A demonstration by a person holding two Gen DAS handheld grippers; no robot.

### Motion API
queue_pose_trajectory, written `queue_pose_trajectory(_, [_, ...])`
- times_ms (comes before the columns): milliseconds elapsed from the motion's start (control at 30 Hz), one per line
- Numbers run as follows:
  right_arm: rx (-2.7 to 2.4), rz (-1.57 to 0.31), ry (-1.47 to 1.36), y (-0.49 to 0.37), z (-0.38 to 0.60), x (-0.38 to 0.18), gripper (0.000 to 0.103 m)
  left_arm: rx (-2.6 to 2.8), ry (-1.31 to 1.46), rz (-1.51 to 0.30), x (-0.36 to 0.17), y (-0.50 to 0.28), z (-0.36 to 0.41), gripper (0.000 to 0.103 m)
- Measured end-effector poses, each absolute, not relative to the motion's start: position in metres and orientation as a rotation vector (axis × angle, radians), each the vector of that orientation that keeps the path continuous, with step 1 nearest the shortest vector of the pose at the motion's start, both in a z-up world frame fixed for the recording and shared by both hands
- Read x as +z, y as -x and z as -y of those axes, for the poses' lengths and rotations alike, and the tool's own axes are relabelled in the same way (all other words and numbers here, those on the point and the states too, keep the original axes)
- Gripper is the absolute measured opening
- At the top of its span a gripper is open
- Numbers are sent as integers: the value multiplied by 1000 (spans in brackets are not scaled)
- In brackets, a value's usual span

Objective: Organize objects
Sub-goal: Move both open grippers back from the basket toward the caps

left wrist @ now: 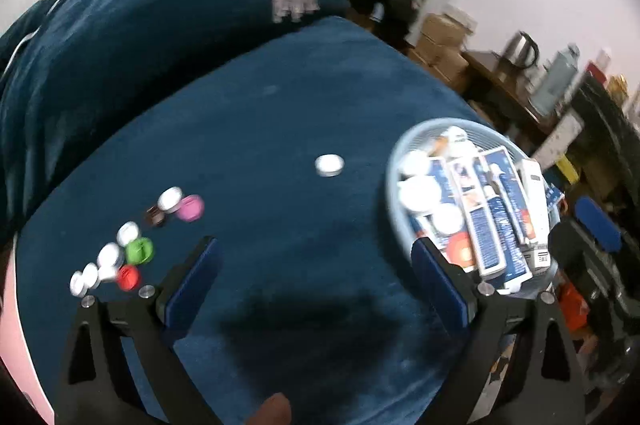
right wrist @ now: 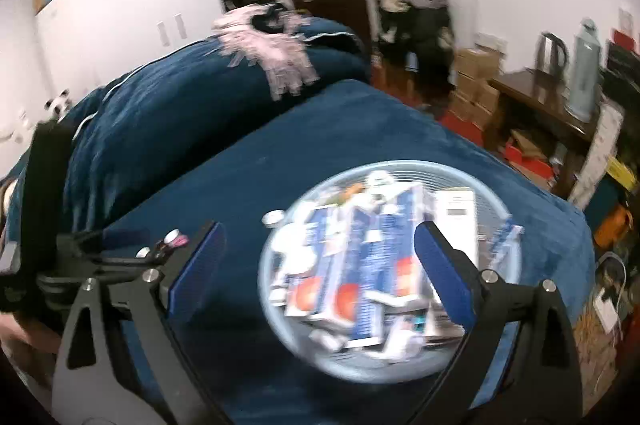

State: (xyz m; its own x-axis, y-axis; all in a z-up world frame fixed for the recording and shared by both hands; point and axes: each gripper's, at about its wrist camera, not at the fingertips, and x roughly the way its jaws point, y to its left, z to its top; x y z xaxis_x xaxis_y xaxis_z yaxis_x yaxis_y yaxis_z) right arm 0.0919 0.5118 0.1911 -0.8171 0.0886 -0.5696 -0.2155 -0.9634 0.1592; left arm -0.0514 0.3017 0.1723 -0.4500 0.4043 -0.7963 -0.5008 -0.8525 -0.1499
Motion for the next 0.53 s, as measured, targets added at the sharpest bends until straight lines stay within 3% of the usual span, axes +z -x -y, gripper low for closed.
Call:
queue_pose_trajectory(200, [2911, -279, 934, -83, -465, 184, 96, 2388, 1318, -37, 155, 53, -230, 96])
queue_pose_trajectory(267, [2930, -263, 971, -81, -447, 179, 96, 2450, 1343, -6, 149, 51, -204, 102])
queue_pose_trajectory(367, [2955, -216, 1037, -77, -422, 169, 96, 2511, 1336, 43, 141, 47, -171, 103])
queue_pose_trajectory(533, [2975, -132, 1164, -70, -385, 146, 96, 2604, 1401, -42, 120, 43, -131, 102])
